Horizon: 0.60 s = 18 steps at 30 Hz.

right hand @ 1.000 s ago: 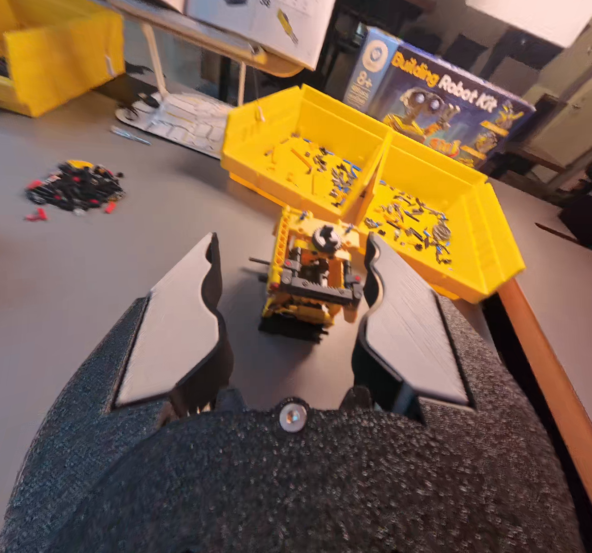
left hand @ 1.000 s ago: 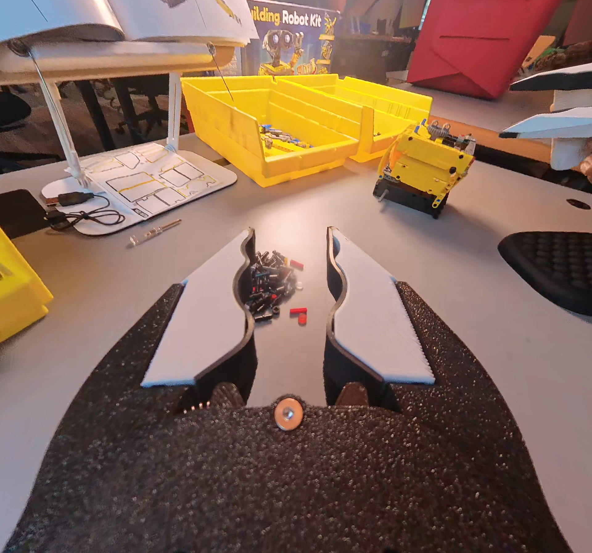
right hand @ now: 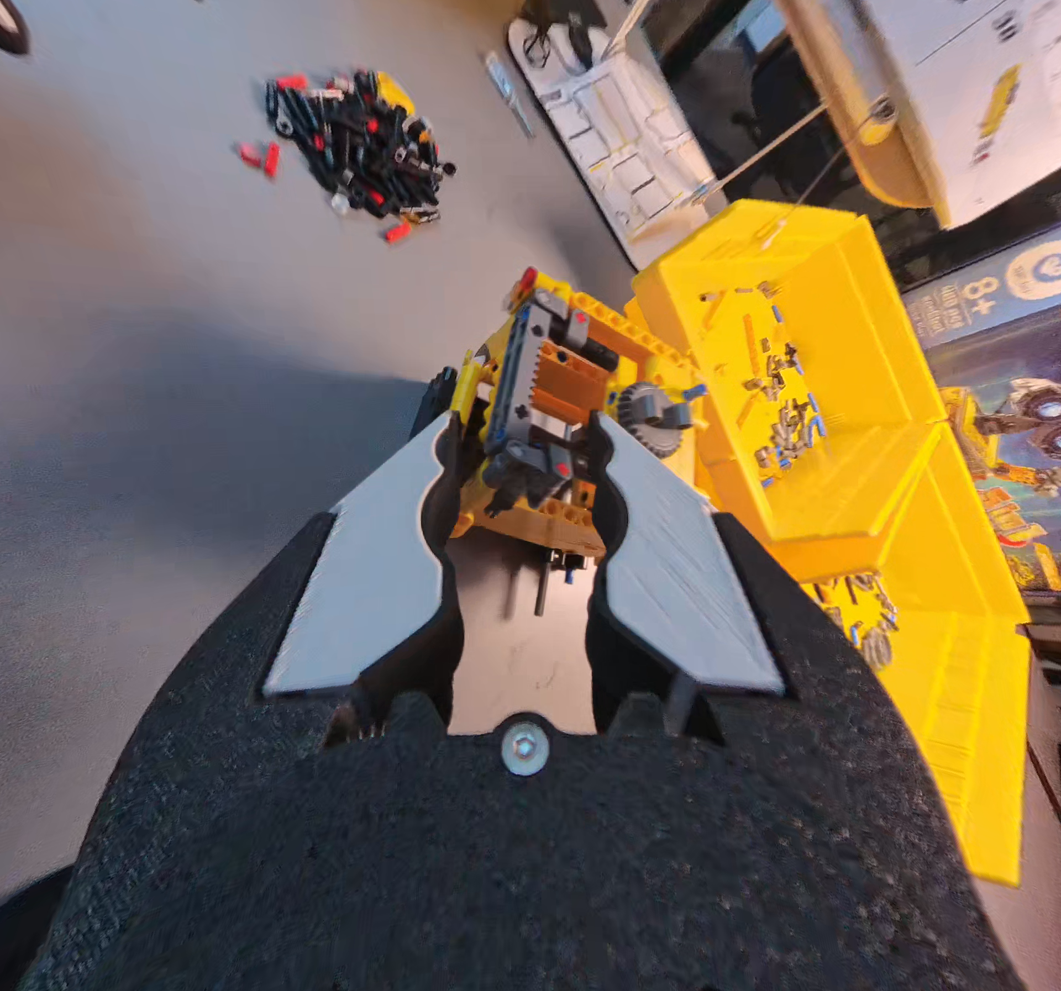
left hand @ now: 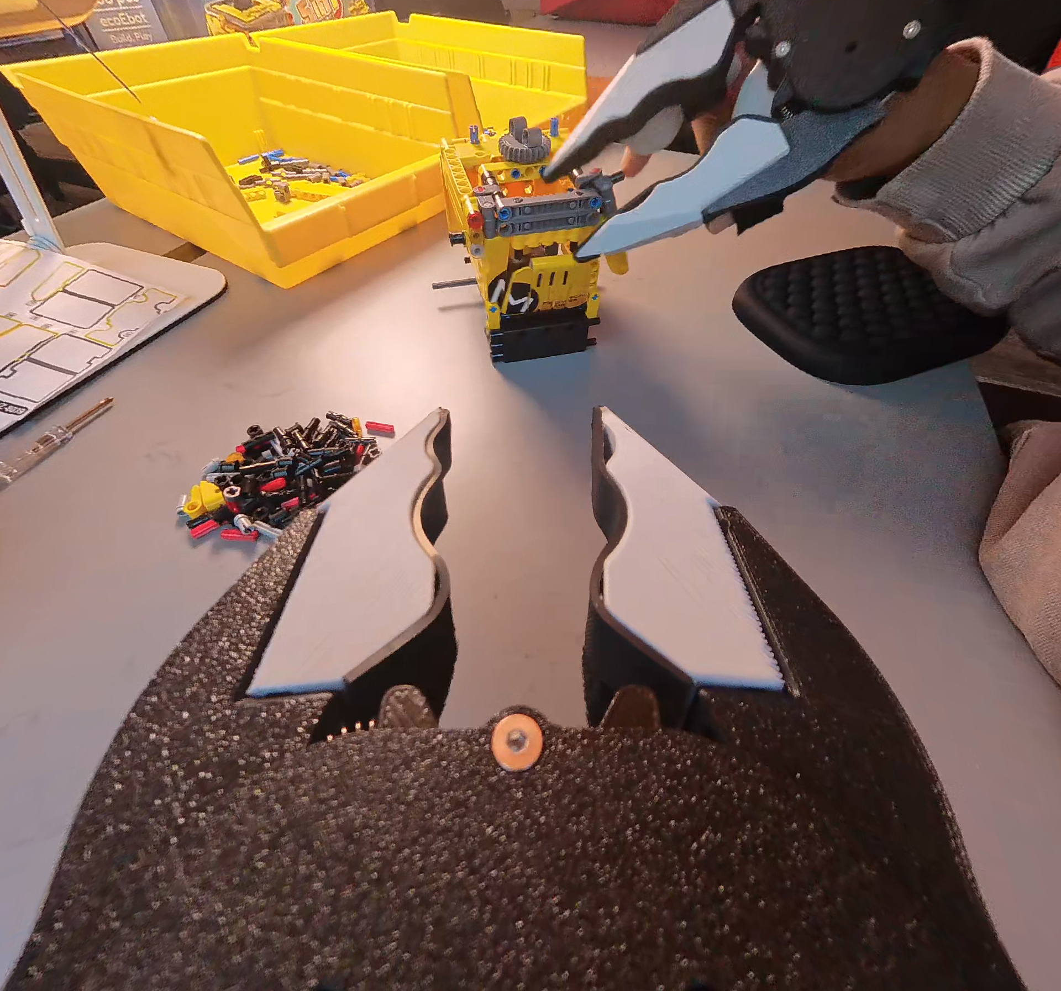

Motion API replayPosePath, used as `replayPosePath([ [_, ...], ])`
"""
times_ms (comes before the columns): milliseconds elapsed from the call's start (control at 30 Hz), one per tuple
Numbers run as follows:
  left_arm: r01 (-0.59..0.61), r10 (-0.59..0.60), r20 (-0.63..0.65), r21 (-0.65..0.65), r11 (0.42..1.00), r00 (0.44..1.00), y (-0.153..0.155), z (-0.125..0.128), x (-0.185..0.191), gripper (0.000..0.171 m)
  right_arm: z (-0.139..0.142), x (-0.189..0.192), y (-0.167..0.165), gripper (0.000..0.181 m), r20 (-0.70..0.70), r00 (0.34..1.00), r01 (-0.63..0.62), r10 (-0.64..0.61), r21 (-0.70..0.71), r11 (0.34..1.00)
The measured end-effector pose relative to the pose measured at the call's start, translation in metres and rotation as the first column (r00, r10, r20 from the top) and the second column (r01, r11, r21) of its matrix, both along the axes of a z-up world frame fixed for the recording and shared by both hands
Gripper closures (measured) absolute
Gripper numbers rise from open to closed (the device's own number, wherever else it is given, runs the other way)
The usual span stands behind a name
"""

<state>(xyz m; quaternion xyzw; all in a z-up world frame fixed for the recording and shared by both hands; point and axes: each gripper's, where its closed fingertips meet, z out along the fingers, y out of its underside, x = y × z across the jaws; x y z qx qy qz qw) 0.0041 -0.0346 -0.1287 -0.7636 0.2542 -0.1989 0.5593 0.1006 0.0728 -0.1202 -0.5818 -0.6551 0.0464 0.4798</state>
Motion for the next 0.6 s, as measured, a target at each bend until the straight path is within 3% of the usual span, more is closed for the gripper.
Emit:
replayPosePath([
  [67,0.001,-0.001,-0.012,0.004,1.0,1.0,-0.001,-0.001,0.001,0.124,-0.002,-0.009,-0.003,0.171,-0.025,1.0,-0.006,0.005,-0.026,1.0],
  [167,0.004,-0.004,-0.019,0.006,1.0,1.0,-0.002,-0.001,0.002,0.125,-0.002,-0.012,-0.012,0.172,0.021,0.996,-0.086,0.088,-0.075,0.993],
  [267,0.031,-0.031,0.028,0.013,0.999,0.999,-0.004,0.005,0.006,0.122,0.01,-0.017,-0.05,0.173,-0.101,0.952,-0.305,0.289,-0.25,0.919],
  [333,0.085,-0.087,0.113,0.026,0.996,0.99,-0.01,0.016,0.014,0.114,0.028,-0.016,-0.084,0.173,-0.223,0.878,-0.477,0.424,-0.323,0.818],
  [400,0.185,-0.191,0.285,0.05,0.981,0.939,-0.021,0.037,0.024,0.097,0.053,-0.012,-0.122,0.173,-0.388,0.754,-0.654,0.531,-0.364,0.663],
  [467,0.303,-0.303,0.463,0.078,0.95,0.833,-0.036,0.061,0.027,0.09,0.077,-0.009,-0.152,0.171,-0.553,0.62,-0.781,0.557,-0.373,0.5],
  [533,0.417,-0.374,0.549,0.05,0.908,0.748,-0.05,0.067,0.031,0.08,0.088,-0.006,-0.177,0.173,-0.671,0.496,-0.868,0.551,-0.36,0.342],
  [600,0.548,-0.459,0.54,-0.005,0.836,0.706,-0.07,0.058,0.045,0.08,0.082,-0.011,-0.191,0.172,-0.711,0.449,-0.894,0.542,-0.351,0.28],
])
